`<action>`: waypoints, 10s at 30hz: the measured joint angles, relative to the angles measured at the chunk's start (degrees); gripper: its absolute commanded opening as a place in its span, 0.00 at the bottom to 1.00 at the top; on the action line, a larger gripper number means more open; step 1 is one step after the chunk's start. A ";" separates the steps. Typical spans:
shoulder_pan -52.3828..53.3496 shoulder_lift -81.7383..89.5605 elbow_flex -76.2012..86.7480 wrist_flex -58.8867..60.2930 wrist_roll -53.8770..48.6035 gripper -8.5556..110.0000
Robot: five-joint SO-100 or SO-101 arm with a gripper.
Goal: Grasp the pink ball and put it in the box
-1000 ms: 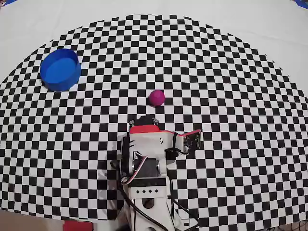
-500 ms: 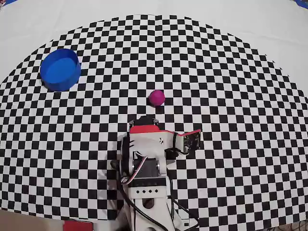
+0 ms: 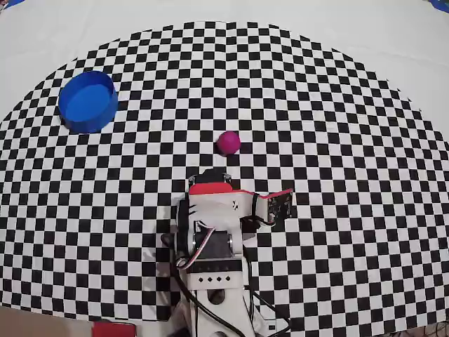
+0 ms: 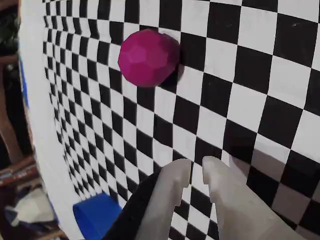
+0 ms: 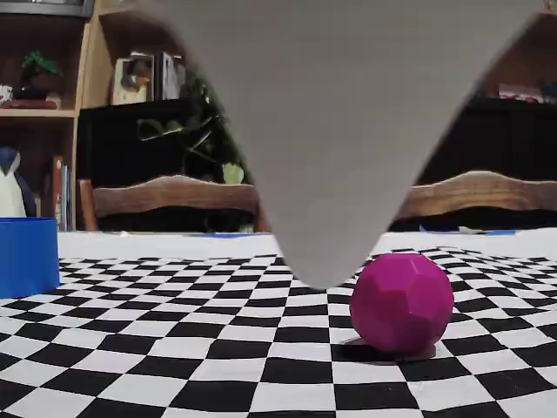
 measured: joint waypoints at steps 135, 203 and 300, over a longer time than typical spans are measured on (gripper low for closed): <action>2.55 -4.31 0.00 -43.24 -92.02 0.36; 8.79 -18.98 0.00 -46.58 -92.02 0.36; 12.92 -59.24 -10.99 -56.43 -92.02 0.36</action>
